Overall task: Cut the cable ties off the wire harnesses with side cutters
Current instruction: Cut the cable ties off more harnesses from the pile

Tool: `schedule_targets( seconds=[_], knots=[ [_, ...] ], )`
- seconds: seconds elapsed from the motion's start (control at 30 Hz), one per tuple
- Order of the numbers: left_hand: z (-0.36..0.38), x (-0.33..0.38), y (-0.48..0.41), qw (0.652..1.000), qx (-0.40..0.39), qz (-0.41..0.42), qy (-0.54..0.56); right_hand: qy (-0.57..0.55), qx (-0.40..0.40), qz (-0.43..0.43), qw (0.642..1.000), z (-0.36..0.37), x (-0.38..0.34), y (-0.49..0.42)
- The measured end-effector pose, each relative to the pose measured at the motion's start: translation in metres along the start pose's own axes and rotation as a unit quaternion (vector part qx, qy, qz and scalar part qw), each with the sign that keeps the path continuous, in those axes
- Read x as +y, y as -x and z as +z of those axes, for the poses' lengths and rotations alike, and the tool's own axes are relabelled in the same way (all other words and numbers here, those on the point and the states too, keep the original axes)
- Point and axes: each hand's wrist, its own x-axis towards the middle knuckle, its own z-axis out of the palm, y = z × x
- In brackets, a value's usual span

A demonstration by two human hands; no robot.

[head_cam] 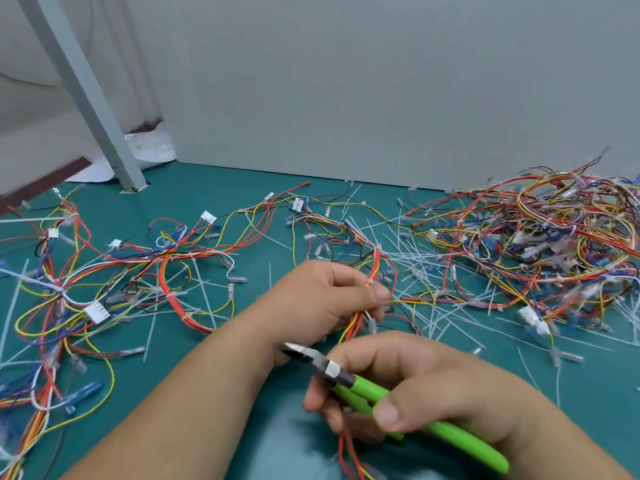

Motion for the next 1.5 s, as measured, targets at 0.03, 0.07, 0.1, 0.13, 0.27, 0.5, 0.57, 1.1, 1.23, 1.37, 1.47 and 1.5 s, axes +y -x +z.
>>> schedule_targets(
  seconds=[0.03,0.07,0.1,0.13,0.27,0.5,0.57,1.1,1.23,1.37,1.47,1.5],
  knots=[
    [0.0,0.0,0.0,1.0,0.012,0.005,0.007,-0.029,-0.018,-0.018,0.999,-0.005,0.001,0.006],
    [-0.001,0.0,-0.001,0.999,0.026,0.012,0.018,-0.03,-0.013,-0.022,0.999,-0.008,0.0,0.012],
    [-0.002,0.0,-0.001,0.999,0.04,0.022,0.029,-0.02,0.004,-0.03,0.999,-0.012,-0.003,0.019],
    [-0.003,0.0,-0.002,0.997,0.052,0.037,0.04,-0.022,0.022,-0.041,0.999,-0.015,-0.006,0.025],
    [-0.004,0.004,-0.005,0.984,0.133,0.092,0.073,-0.089,0.181,-0.1,0.974,-0.033,-0.025,0.044],
    [0.003,-0.002,0.004,0.955,0.119,0.209,-0.171,-0.268,0.34,-0.215,0.876,-0.039,-0.031,0.041],
    [0.005,-0.006,0.005,0.955,0.076,0.205,-0.199,-0.266,0.334,-0.19,0.884,-0.038,-0.029,0.037],
    [-0.013,0.002,-0.01,0.947,0.297,0.121,-0.001,0.01,0.408,-0.172,0.897,-0.02,-0.015,0.017],
    [-0.026,0.001,-0.015,0.932,0.329,0.037,0.15,0.241,0.379,-0.178,0.876,-0.006,-0.019,0.018],
    [-0.025,0.003,-0.015,0.943,0.253,-0.034,0.211,0.303,0.308,-0.163,0.887,0.009,-0.025,0.017],
    [-0.024,0.003,-0.014,0.952,0.2,-0.073,0.219,0.296,0.278,-0.15,0.901,0.013,-0.028,0.02],
    [-0.025,0.003,-0.013,0.952,0.181,-0.092,0.229,0.292,0.27,-0.148,0.905,0.014,-0.029,0.02]
  ],
)
